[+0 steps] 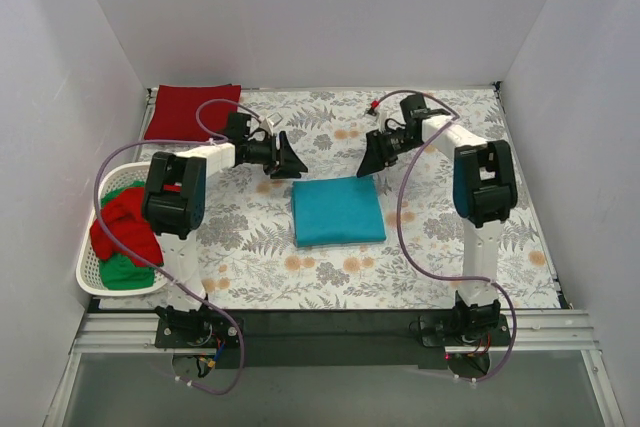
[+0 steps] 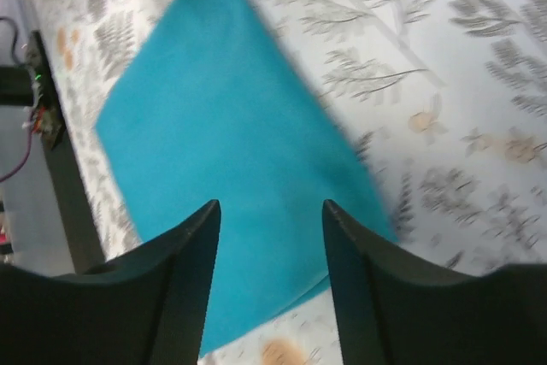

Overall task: Fold and stack the t-shirts
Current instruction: Fold the tshirt

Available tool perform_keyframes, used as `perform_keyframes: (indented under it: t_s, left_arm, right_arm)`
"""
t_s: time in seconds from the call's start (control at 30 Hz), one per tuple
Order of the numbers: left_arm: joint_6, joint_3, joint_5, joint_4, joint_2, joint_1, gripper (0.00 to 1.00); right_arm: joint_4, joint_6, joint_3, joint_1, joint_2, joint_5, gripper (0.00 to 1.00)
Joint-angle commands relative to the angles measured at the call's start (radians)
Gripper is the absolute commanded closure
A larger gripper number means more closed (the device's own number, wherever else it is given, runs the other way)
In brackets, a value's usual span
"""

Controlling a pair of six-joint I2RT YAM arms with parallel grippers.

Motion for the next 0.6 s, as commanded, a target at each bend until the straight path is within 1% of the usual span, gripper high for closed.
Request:
perform_keyframes:
  t_s: [0.0,0.03,0.07,0.1,0.13,0.17,0.2,0.23,0.27,0.33,0.4,0.43,0.57]
  left_arm:
    - [-0.092,-0.116,0.051,0.026,-0.26,-0.02,0.51]
    - [-0.114,-0.154,0.049,0.064,-0.297,-0.036,0.5]
    - [-0.152,-0.191,0.042,0.083,-0.336,-0.071,0.48]
    - [-0.166,-0.265,0.02,0.106,-0.366,-0.089,0.48]
    - [-0.192,-0.296,0.011,0.164,-0.405,-0.109,0.47]
    - [-0.238,-0.332,0.005,0.192,-0.413,-0.146,0.47]
    - [-0.264,-0.372,-0.006,0.224,-0.411,-0.158,0.48]
    - [-0.29,-0.388,-0.029,0.268,-0.387,-0.168,0.48]
    - [-0.363,-0.402,-0.035,0.298,-0.371,-0.177,0.48]
    - [-0.401,-0.428,-0.075,0.351,-0.327,-0.175,0.49]
    - [-0.396,-0.439,-0.081,0.379,-0.261,-0.159,0.49]
    - [-0.389,-0.436,-0.075,0.385,-0.205,-0.149,0.49]
    - [-0.32,-0.353,-0.076,0.286,-0.085,-0.091,0.5]
  right_arm:
    - [0.034,0.08,-0.092,0.003,-0.251,-0.133,0.41]
    - [0.052,0.101,-0.131,0.009,-0.287,-0.152,0.37]
    - [0.078,0.118,-0.205,0.017,-0.318,-0.175,0.29]
    - [0.092,0.15,-0.238,0.035,-0.368,-0.182,0.26]
    - [0.104,0.163,-0.27,0.046,-0.384,-0.189,0.24]
    - [0.121,0.171,-0.305,0.057,-0.396,-0.196,0.24]
    - [0.129,0.184,-0.356,0.08,-0.405,-0.196,0.24]
    - [0.134,0.192,-0.381,0.088,-0.401,-0.201,0.24]
    - [0.143,0.195,-0.396,0.095,-0.39,-0.21,0.24]
    - [0.172,0.21,-0.435,0.112,-0.352,-0.199,0.24]
    - [0.221,0.229,-0.454,0.108,-0.292,-0.163,0.24]
    - [0.224,0.215,-0.452,0.105,-0.266,-0.155,0.25]
    - [0.227,0.182,-0.401,0.068,-0.151,-0.063,0.26]
